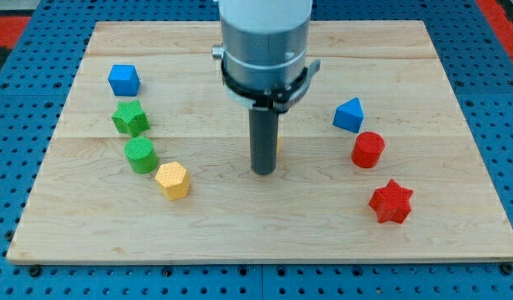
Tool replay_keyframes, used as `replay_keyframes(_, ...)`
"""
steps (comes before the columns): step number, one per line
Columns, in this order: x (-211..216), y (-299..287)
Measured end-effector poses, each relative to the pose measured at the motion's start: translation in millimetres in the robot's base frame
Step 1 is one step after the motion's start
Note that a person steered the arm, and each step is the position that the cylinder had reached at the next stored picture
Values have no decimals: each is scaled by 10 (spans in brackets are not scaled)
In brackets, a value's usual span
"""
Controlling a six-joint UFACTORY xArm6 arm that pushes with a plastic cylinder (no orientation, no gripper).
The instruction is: Move yellow heart on top left to blue triangle
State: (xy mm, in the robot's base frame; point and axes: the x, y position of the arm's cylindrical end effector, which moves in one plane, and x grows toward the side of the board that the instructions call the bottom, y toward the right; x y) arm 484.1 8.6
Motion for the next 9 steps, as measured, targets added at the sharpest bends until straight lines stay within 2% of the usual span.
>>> replay_keyframes(2, -974, -47)
replay_keyframes(3, -949, -433)
replay_keyframes(4, -1266, -600)
replay_keyframes(5, -1362, 63)
replay_keyframes(6, -1020, 610)
replay_keyframes(7, -1060, 425)
replay_keyframes(9, -1285, 644)
